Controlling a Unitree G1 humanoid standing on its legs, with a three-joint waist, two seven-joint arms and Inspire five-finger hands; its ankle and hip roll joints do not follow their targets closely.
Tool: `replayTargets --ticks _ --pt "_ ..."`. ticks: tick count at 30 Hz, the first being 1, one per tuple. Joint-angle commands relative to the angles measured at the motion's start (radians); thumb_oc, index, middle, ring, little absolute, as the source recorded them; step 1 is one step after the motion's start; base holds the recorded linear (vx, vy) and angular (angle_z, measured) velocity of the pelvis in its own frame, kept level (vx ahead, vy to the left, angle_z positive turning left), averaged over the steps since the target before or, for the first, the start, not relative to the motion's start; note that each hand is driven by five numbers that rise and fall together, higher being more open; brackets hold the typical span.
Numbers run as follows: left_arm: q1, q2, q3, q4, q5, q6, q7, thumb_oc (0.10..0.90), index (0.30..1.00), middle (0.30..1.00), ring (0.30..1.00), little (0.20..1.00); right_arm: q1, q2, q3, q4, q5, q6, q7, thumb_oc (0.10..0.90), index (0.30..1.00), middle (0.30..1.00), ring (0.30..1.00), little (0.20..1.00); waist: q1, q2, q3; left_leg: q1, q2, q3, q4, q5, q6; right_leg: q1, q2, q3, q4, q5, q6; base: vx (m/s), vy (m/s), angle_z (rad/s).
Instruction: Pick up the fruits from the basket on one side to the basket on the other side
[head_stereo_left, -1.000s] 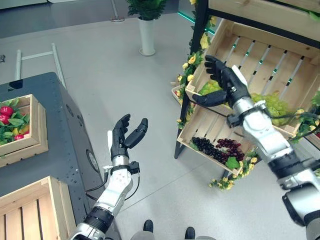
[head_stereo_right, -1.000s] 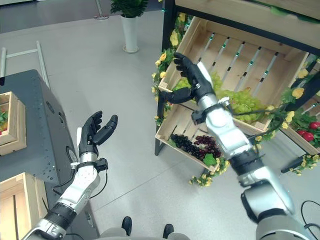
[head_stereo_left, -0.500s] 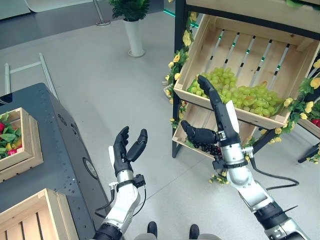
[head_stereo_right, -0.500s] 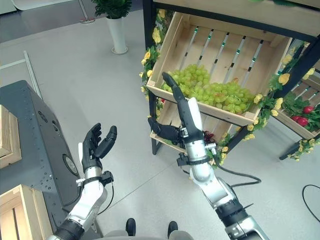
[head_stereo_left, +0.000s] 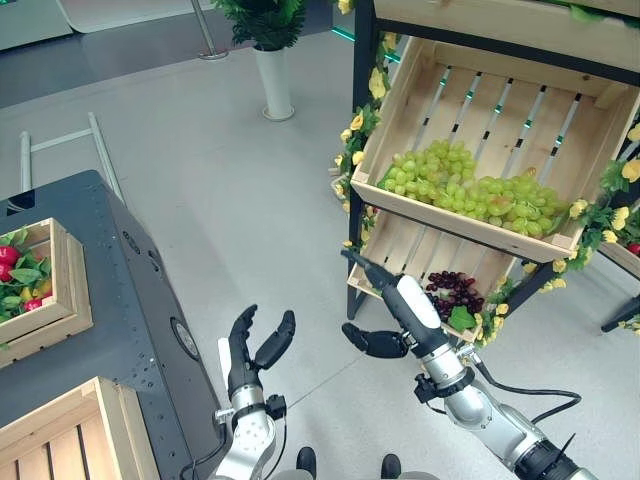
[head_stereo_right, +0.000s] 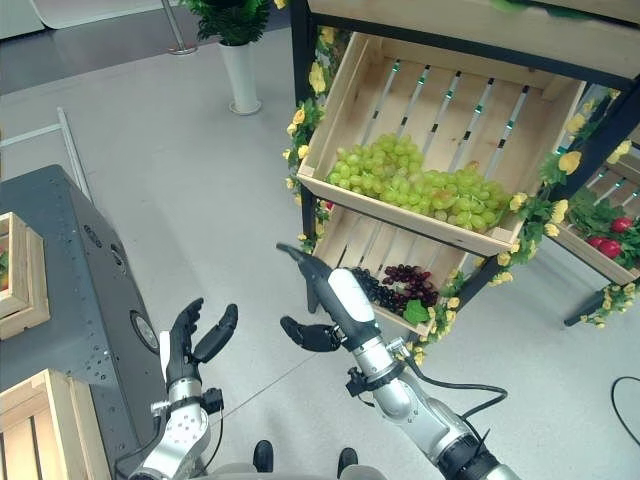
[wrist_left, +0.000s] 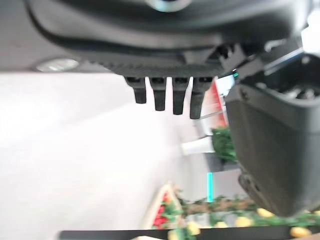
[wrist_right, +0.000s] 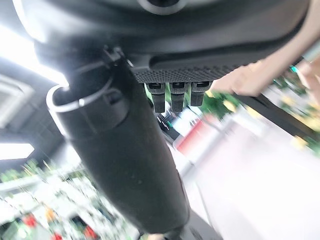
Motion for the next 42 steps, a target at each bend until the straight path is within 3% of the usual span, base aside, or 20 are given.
replayTargets --ticks 1,3,6,7,10,12,14,16,17,18,19,20,21,22,23,26,27,29,33,42 --pt "-0.076 0.05 0.001 0.019 0.075 -0.032 -0.04 0.8 0.9 0.9 0.9 0.9 -0.041 0.0 0.024 -0.054 0.02 -0.037 0.038 0.8 0.9 0.9 0.9 0.9 0.024 -0.043 -0.019 0.048 -0.05 -0.061 0.004 -0.135 0.021 0.008 -0.06 -0.032 0.079 -0.034 0.036 -0.02 -0.053 0.09" --pt "-0.068 0.069 0.005 0.04 0.08 -0.02 -0.065 0.8 0.9 0.9 0.9 0.9 -0.031 -0.009 0.035 -0.038 0.031 -0.024 0.059 0.8 0.9 0.9 0.9 0.9 0.025 -0.04 -0.009 0.043 -0.051 -0.077 0.007 -0.127 0.032 -0.017 -0.06 -0.029 0.163 -0.048 0.038 -0.04 -0.146 0.1" --pt "-0.097 0.097 0.002 0.09 0.113 0.008 -0.112 0.8 0.9 0.9 0.9 0.9 -0.026 0.008 0.043 0.022 0.057 0.02 0.055 0.8 0.9 0.9 0.9 0.9 0.008 -0.033 0.015 0.026 -0.054 -0.158 0.016 -0.108 0.049 -0.091 -0.079 0.063 0.313 -0.018 0.057 -0.03 -0.247 0.27" --pt "-0.1 0.098 0.002 0.094 0.114 0.009 -0.113 0.8 0.9 0.9 0.9 0.9 -0.026 0.009 0.045 0.027 0.062 0.023 0.053 0.8 0.9 0.9 0.9 0.9 0.006 -0.033 0.016 0.025 -0.054 -0.163 0.016 -0.106 0.048 -0.094 -0.081 0.069 0.315 -0.018 0.058 -0.05 -0.301 0.7" --pt "-0.16 0.092 -0.005 0.207 0.091 0.055 -0.129 0.8 0.9 0.9 0.9 0.9 -0.027 0.062 0.051 0.152 0.174 0.077 0.076 0.8 0.9 0.9 0.9 0.9 -0.019 -0.025 0.025 -0.003 -0.025 -0.236 0.016 -0.087 0.03 -0.099 -0.055 0.183 0.261 -0.054 0.045 -0.09 -0.478 0.89" --pt "-0.187 0.078 -0.001 0.259 0.084 0.089 -0.123 0.8 0.9 0.9 0.9 0.9 -0.037 0.087 0.055 0.214 0.185 0.094 0.101 0.8 0.9 0.9 0.9 0.9 -0.021 -0.03 0.028 -0.018 0.0 -0.243 0.013 -0.078 0.006 -0.08 -0.029 0.193 0.2 -0.071 0.026 -0.12 -0.453 1.07" --pt "-0.221 0.044 0.001 0.327 0.116 0.177 -0.095 0.8 0.9 0.9 0.9 0.9 -0.069 0.125 0.07 0.332 0.214 0.17 0.154 0.8 0.9 0.9 0.9 0.9 -0.007 -0.046 0.035 -0.08 0.064 -0.188 0.015 -0.032 -0.056 -0.064 -0.011 0.168 0.085 -0.041 0.021 -0.23 -0.474 0.52" --pt "-0.226 0.035 0.0 0.329 0.134 0.205 -0.079 0.8 0.9 0.9 0.9 0.9 -0.08 0.131 0.069 0.36 0.228 0.192 0.17 0.8 0.9 0.9 0.9 0.9 -0.004 -0.048 0.041 -0.097 0.082 -0.168 0.017 -0.016 -0.07 -0.063 -0.006 0.164 0.056 -0.028 0.018 -0.21 -0.276 0.23" --pt "-0.254 0.028 -0.051 0.373 0.341 0.196 -0.157 0.8 0.9 0.9 0.9 0.9 -0.087 0.151 0.041 0.46 0.214 0.229 0.201 0.8 0.9 0.9 0.9 0.9 -0.003 -0.052 0.055 -0.156 0.112 -0.041 0.053 0.01 -0.088 -0.034 -0.009 0.105 0.03 -0.027 0.003 -0.25 -0.322 0.15" --pt "-0.257 0.024 -0.083 0.367 0.403 0.195 -0.189 0.8 0.9 0.9 0.9 0.9 -0.087 0.15 0.038 0.479 0.228 0.266 0.224 0.8 0.9 0.9 0.9 0.9 -0.006 -0.052 0.056 -0.166 0.113 -0.012 0.09 0.0 -0.084 -0.031 -0.011 0.08 0.028 -0.023 -0.002 -0.28 -0.317 0.36" --pt "-0.253 0.026 -0.122 0.345 0.416 0.213 -0.219 0.8 0.9 0.9 0.9 0.9 -0.084 0.143 0.038 0.504 0.232 0.284 0.231 0.8 0.9 0.9 0.9 0.9 -0.008 -0.053 0.055 -0.163 0.094 -0.004 0.151 -0.033 -0.076 -0.034 -0.019 0.058 0.035 -0.022 -0.007 -0.2 -0.136 1.17" --pt "-0.245 0.022 -0.156 0.339 0.418 0.229 -0.249 0.8 0.9 0.9 0.9 0.9 -0.079 0.132 0.034 0.536 0.246 0.29 0.254 0.8 0.9 0.9 0.9 0.9 -0.016 -0.061 0.052 -0.162 0.044 0.0 0.258 -0.102 -0.055 -0.043 -0.035 0.039 0.043 -0.015 -0.015 -0.17 -0.063 1.48" --pt "-0.241 0.021 -0.165 0.342 0.421 0.229 -0.253 0.8 0.9 0.9 0.9 0.9 -0.077 0.129 0.032 0.552 0.253 0.288 0.264 0.8 0.9 0.9 0.9 0.9 -0.021 -0.063 0.047 -0.162 0.023 0.001 0.286 -0.12 -0.045 -0.051 -0.042 0.035 0.047 -0.011 -0.017 -0.14 -0.023 1.31" --pt "-0.233 0.021 -0.176 0.358 0.422 0.216 -0.244 0.8 0.9 0.9 0.9 0.9 -0.075 0.122 0.022 0.597 0.259 0.282 0.287 0.8 0.9 0.9 0.9 0.9 -0.033 -0.063 0.044 -0.154 -0.01 0.015 0.363 -0.178 -0.025 -0.054 -0.047 0.031 0.057 -0.012 -0.023 -0.07 0.028 0.65" --pt "-0.223 0.016 -0.165 0.385 0.347 0.231 -0.278 0.8 0.9 0.9 0.9 0.9 -0.066 0.132 0.007 0.646 0.285 0.288 0.324 0.8 0.9 0.9 0.9 0.9 -0.048 -0.054 0.026 -0.125 -0.051 0.021 0.339 -0.223 -0.002 -0.066 -0.04 0.03 0.071 -0.018 -0.024 -0.04 0.032 0.35" --pt "-0.213 0.009 -0.145 0.412 0.334 0.236 -0.311 0.8 0.9 0.9 0.9 0.9 -0.054 0.157 -0.011 0.691 0.336 0.294 0.358 0.8 0.9 0.9 0.9 0.9 -0.06 -0.032 0.01 -0.063 -0.061 0.016 0.228 -0.211 0.007 -0.069 -0.015 0.036 0.078 -0.03 -0.023 0.01 0.06 0.29" --pt "-0.211 0.005 -0.142 0.438 0.348 0.237 -0.332 0.8 0.9 0.9 0.9 0.9 -0.057 0.191 -0.027 0.742 0.332 0.318 0.359 0.8 0.9 0.9 0.9 0.9 -0.069 -0.009 -0.01 -0.016 -0.044 -0.005 0.097 -0.161 0.001 -0.072 0.016 0.055 0.076 -0.042 -0.025 -0.01 0.064 0.22" --pt "-0.223 -0.003 -0.155 0.457 0.355 0.239 -0.365 0.8 0.9 0.9 0.9 0.9 -0.057 0.231 -0.047 0.797 0.331 0.369 0.345 0.8 0.9 0.9 0.9 0.9 -0.059 -0.005 -0.025 -0.015 -0.058 -0.043 0.044 -0.128 0.004 -0.062 0.033 0.066 0.061 -0.035 -0.016 -0.03 0.04 0.25" --pt "-0.198 -0.015 -0.147 0.483 0.306 0.213 -0.428 0.8 0.9 0.9 0.9 0.9 -0.053 0.256 -0.064 0.855 0.297 0.363 0.39 0.8 0.9 0.9 0.9 0.9 -0.056 -0.009 -0.036 0.001 -0.059 -0.043 0.042 -0.13 0.008 -0.055 0.033 0.078 0.053 -0.031 -0.018 0.02 0.039 0.27" --pt "-0.179 -0.013 -0.153 0.491 0.298 0.168 -0.519 0.8 0.9 0.9 0.9 0.9 -0.059 0.262 -0.074 0.887 0.302 0.445 0.444 0.8 0.9 0.9 0.9 0.9 -0.046 -0.015 -0.06 0.038 -0.058 -0.02 0.028 -0.136 0.016 -0.015 0.034 0.074 0.034 -0.035 -0.024 0.04 0.045 0.0"
